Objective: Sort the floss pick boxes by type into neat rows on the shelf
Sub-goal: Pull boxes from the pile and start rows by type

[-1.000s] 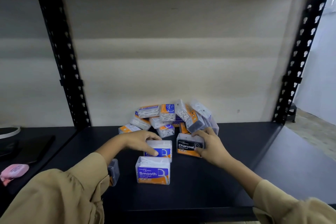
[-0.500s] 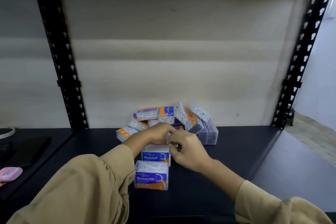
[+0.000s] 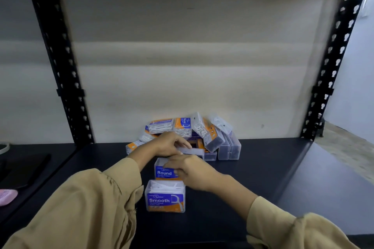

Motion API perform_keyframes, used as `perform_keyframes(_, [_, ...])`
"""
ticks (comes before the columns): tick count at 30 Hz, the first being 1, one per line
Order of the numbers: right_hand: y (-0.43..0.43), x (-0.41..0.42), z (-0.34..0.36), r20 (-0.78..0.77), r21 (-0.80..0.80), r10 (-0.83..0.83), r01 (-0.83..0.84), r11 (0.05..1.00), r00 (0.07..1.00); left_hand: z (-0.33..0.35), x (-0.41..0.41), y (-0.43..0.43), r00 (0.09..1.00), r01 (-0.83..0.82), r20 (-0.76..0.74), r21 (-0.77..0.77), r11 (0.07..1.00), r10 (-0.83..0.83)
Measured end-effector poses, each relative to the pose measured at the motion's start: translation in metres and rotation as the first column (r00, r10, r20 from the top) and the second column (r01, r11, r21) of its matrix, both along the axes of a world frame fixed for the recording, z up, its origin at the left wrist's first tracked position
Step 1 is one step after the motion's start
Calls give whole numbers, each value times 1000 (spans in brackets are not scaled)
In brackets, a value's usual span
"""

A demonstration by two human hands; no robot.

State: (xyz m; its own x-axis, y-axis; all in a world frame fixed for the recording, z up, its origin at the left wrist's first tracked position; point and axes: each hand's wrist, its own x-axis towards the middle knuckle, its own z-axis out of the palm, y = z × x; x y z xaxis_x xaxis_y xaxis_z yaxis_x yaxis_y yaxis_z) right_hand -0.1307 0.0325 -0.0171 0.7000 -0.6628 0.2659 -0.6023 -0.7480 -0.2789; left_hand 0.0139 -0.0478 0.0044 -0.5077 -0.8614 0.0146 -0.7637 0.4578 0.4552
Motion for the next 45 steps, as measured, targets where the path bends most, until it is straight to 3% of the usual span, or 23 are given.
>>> perform_keyframes(10, [-6, -26, 11, -101, 3, -107, 108, 994, 989, -1, 111, 18, 982, -188, 22, 73, 979, 187])
perform_keyframes(16, [-2, -60, 15, -142, 78, -148, 160, 984, 979, 6, 164, 43, 976, -209, 100, 154, 966, 195])
perform_keyframes(21, [8, -75, 15, -138, 83, -148, 161, 984, 979, 13, 179, 54, 971, -179, 190, 189, 965, 143])
perform_keyframes(30, [26, -85, 9, -128, 88, -106, 118, 989, 986, 18, 187, 66, 980, -183, 133, 302, 936, 148])
perform_keyframes(37, [36, -84, 9, -116, 100, -64, 76, 992, 991, 14, 184, 72, 979, -182, 138, 264, 947, 149])
perform_keyframes(45, [38, -84, 7, -103, 65, -61, 68, 996, 993, 14, 191, 71, 983, -181, 102, 340, 923, 155])
